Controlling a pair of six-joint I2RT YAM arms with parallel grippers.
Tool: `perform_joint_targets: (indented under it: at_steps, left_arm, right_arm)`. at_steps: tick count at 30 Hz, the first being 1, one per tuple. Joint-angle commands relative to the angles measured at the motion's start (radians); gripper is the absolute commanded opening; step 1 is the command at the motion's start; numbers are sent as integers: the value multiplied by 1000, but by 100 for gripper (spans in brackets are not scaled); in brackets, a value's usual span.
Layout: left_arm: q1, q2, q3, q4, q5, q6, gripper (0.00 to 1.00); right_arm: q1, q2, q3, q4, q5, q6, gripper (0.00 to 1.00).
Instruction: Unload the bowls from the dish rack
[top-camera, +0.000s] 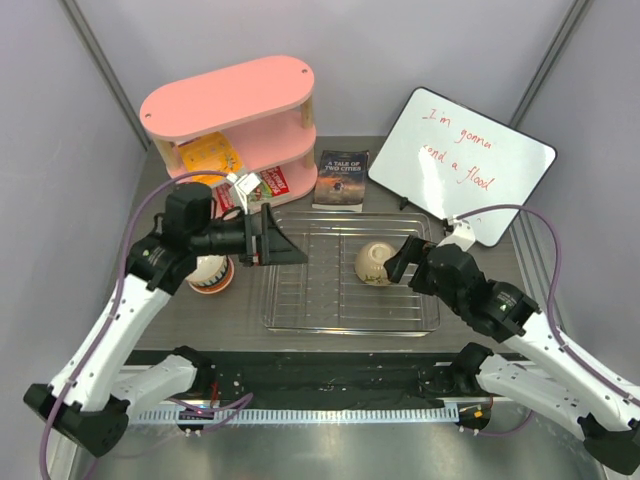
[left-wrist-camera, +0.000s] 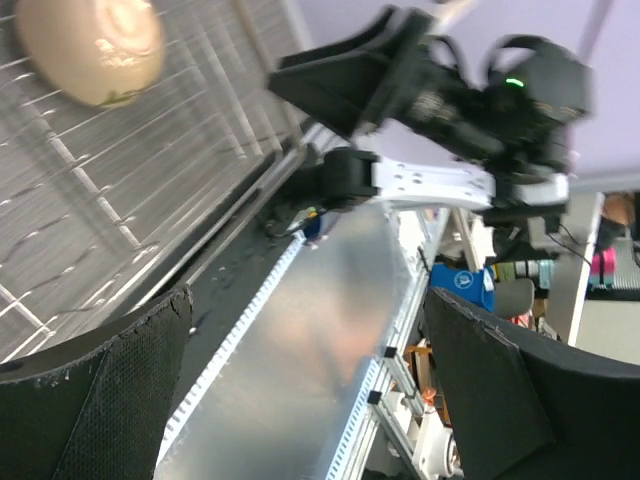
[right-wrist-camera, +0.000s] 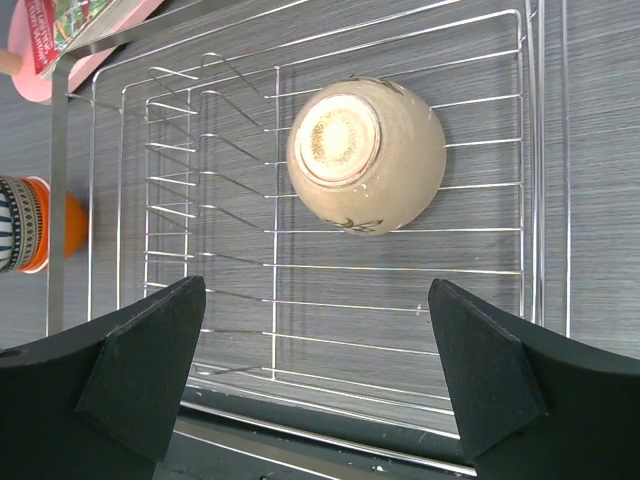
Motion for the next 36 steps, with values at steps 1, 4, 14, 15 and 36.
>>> perform_joint_targets:
  at_steps: [1, 4, 14, 15, 36]
  left_arm:
    - [-40, 93, 21, -40, -132, 92, 96]
    - [-98, 218, 90, -62, -221, 121, 96]
    - [-204, 582, 392, -140, -391, 187, 94]
    - [-213, 603, 418, -152, -426, 193, 94]
    - [-352, 1007, 676, -238, -522, 328, 93]
  right_arm:
    - [-3, 44, 27, -48, 35, -23, 100]
    - [-3, 60, -7, -34, 26, 0, 100]
    - [-3, 38, -44, -13, 37, -3, 100]
    - [-2, 34, -49, -13, 37, 1, 100]
    - [-3, -40, -96, -5, -12, 6, 100]
